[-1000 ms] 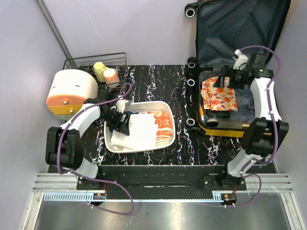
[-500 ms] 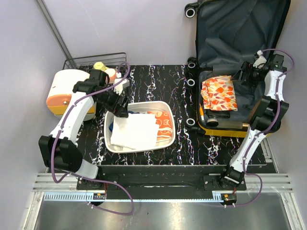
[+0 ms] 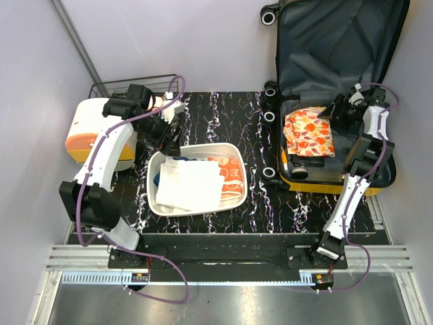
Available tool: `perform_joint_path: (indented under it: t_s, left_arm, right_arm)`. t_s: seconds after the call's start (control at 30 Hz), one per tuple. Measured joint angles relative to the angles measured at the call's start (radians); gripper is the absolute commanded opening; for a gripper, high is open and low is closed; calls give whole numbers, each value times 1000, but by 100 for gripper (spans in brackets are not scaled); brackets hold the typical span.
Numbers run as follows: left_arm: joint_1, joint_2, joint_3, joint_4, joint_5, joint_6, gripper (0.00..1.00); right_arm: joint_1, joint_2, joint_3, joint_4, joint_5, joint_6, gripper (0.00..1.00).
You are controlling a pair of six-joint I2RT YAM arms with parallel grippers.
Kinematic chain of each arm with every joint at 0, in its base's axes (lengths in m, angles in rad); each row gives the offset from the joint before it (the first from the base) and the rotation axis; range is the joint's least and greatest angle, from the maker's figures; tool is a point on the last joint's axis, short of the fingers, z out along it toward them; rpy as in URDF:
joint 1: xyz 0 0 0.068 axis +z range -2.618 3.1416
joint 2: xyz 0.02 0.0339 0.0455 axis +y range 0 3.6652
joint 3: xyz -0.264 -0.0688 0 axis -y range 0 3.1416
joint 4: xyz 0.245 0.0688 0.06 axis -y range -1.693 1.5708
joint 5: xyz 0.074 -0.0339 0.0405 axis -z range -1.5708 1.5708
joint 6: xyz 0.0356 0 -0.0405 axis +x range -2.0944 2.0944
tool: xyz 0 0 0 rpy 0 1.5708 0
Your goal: Open, take out, and arrange the luggage
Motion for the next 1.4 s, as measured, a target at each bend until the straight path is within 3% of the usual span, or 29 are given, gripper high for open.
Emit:
perform_joint_path:
  t_s: [0.3, 0.53, 0.73, 0.87, 0.9, 1.13, 1.4]
  left_arm:
    - [-2, 28, 51, -33, -10, -8, 99]
    - [-2, 51, 73, -35, -19, -26, 99]
    - [-2, 58, 73, -35, -22, -37, 99]
    - [-2, 58, 73, -32, -21, -44, 99]
    - [-2, 58, 74, -31, -20, -48, 99]
    - [-3, 46, 98, -19, 1, -58, 99]
    - [-45, 3, 216, 47, 10, -46, 99]
  right_arm:
    - [5, 56, 11, 47, -121, 89, 86]
    - [24, 56, -2, 122, -256, 197, 72]
    - [37, 56, -22, 174, -314, 234, 48]
    - [39, 39, -65, 201, -323, 227, 16]
    - [39, 27, -82, 201, -323, 223, 0]
    - [42, -85, -181, 189, -325, 176, 0]
    - [80, -414, -329, 179, -365, 48, 0]
